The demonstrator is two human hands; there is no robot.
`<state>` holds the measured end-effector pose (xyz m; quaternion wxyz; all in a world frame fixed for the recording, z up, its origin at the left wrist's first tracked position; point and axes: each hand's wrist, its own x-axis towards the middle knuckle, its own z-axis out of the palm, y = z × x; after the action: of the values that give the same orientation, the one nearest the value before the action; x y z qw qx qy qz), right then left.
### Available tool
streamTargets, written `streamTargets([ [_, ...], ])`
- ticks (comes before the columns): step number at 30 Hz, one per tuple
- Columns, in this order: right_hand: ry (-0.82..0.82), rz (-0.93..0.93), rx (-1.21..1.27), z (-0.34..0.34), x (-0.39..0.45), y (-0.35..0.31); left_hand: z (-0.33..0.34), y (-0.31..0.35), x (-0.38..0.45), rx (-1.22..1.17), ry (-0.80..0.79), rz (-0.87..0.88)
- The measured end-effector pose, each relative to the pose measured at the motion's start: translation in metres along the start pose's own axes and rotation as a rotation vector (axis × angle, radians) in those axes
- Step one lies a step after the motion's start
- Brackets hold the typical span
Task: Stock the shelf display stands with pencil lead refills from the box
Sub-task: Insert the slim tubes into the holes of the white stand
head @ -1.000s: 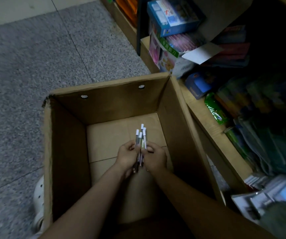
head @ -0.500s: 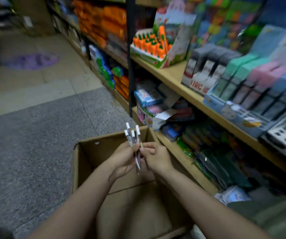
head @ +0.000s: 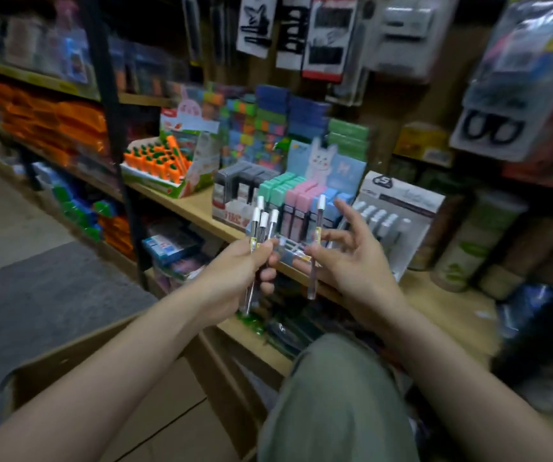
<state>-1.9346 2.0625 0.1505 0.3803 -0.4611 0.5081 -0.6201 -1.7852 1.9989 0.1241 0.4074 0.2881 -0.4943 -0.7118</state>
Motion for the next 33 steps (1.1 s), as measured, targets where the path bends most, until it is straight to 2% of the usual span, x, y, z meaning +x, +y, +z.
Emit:
streamTargets([
  [3,0.037,-0.155,-0.265,-0.036,-0.001,-0.006,0.015,-0.002,0.005,-0.066,-0.084,-0.016],
  [7,0.107,-0.253,-0.420,-0.079,0.000,-0.016,0.024,-0.020,0.016,-0.005,-0.140,-0.030],
  [11,0.244,-0.315,-0.558,-0.106,0.008,-0.020,0.023,-0.038,0.025,-0.028,-0.131,-0.072],
  [16,0.376,-0.518,-0.786,-0.108,0.019,-0.001,0.021,-0.046,0.032,-0.081,-0.115,-0.107],
  [22,0.435,-0.568,-0.847,-0.109,0.029,0.023,0.024,-0.049,0.034,-0.115,-0.110,-0.117],
  [33,0.392,-0.586,-0.959,-0.107,0.031,0.024,0.025,-0.055,0.038,-0.124,-0.096,-0.150],
])
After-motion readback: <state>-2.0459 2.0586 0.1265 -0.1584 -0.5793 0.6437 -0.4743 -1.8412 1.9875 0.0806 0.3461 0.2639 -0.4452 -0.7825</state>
